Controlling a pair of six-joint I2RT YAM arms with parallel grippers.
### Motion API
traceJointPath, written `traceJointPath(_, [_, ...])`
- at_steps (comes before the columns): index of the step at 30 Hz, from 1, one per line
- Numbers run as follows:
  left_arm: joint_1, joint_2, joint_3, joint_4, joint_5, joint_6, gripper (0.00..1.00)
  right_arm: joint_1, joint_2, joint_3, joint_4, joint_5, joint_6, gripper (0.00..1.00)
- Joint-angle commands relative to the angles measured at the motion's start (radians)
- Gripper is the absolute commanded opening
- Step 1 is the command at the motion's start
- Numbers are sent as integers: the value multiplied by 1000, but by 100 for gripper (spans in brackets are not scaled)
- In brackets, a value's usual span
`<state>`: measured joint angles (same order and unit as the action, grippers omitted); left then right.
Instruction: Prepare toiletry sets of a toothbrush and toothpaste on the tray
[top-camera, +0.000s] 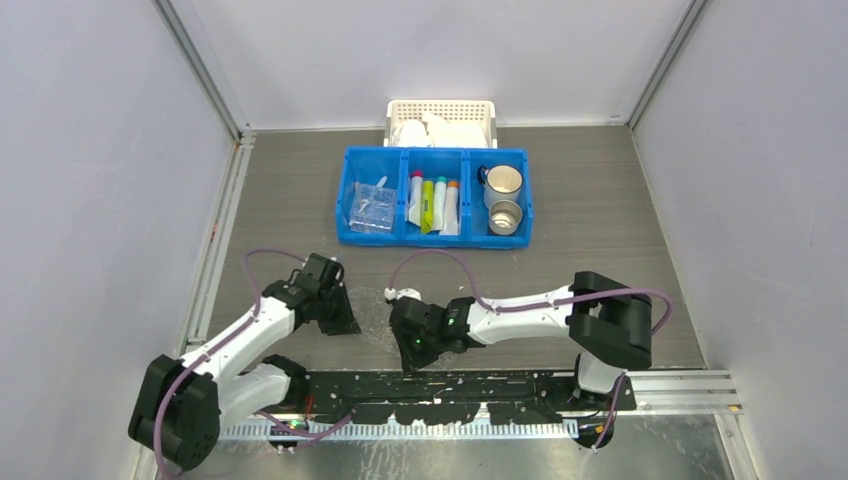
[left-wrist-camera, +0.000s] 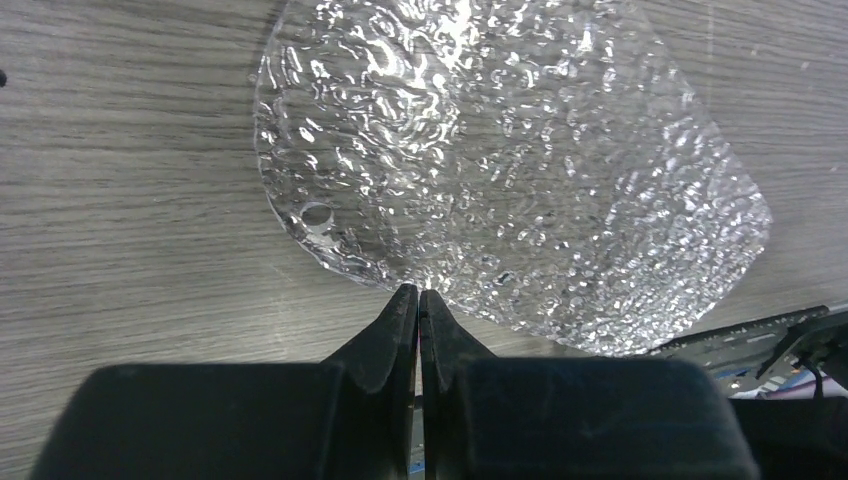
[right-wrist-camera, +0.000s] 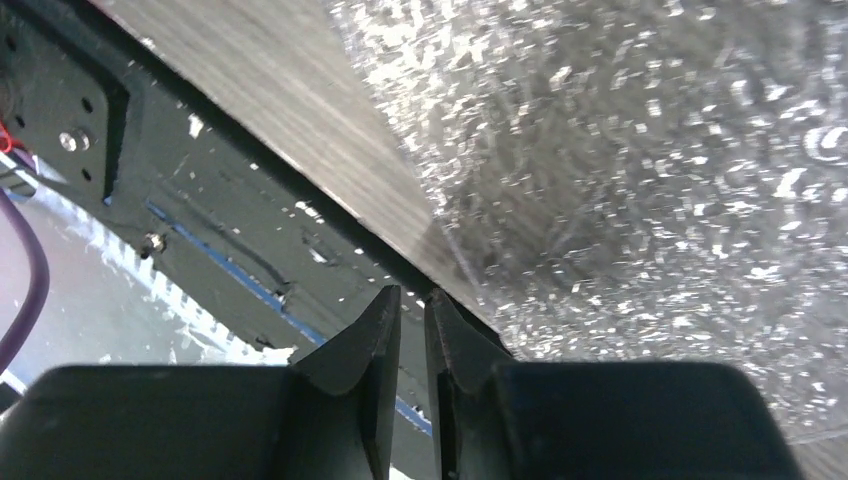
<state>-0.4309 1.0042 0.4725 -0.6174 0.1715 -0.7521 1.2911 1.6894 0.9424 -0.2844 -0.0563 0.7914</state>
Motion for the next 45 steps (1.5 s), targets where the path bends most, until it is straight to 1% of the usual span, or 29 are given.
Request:
traceJointPath(1, [-3,21,-11,51,-20,6,5,44,-23,54,-13,36,-15,21])
traceJointPath(5, [-3,41,-21,78,-18,7,6,51,-30,57,-28,48,-16,21])
traceJointPath(10, [-3,65,-26,101,-14,7,6,51,5,39,-23,52,-6,21])
traceJointPath(13, [-3,64,-28,102,-16,8,5,50,34,24,-16,113,1,20])
traceJointPath(20, [-5,102,-38,138,-14,12,6,29,59,-20,14,145,20,17])
traceJointPath(24, [-5,149,-36,177,-18,23,6,8,28,-54,15,166,25,16])
traceJointPath(30, [-21,251,-9,233,-10,26,5,-68,-57,-128,1,188,31,13])
traceJointPath(38, [-89,328,37,257,-14,5,5,-178,-155,-214,-35,192,5,13])
traceJointPath(45, [-152,408,82,288,-27,-17,5,-223,-182,-263,-26,185,-8,13])
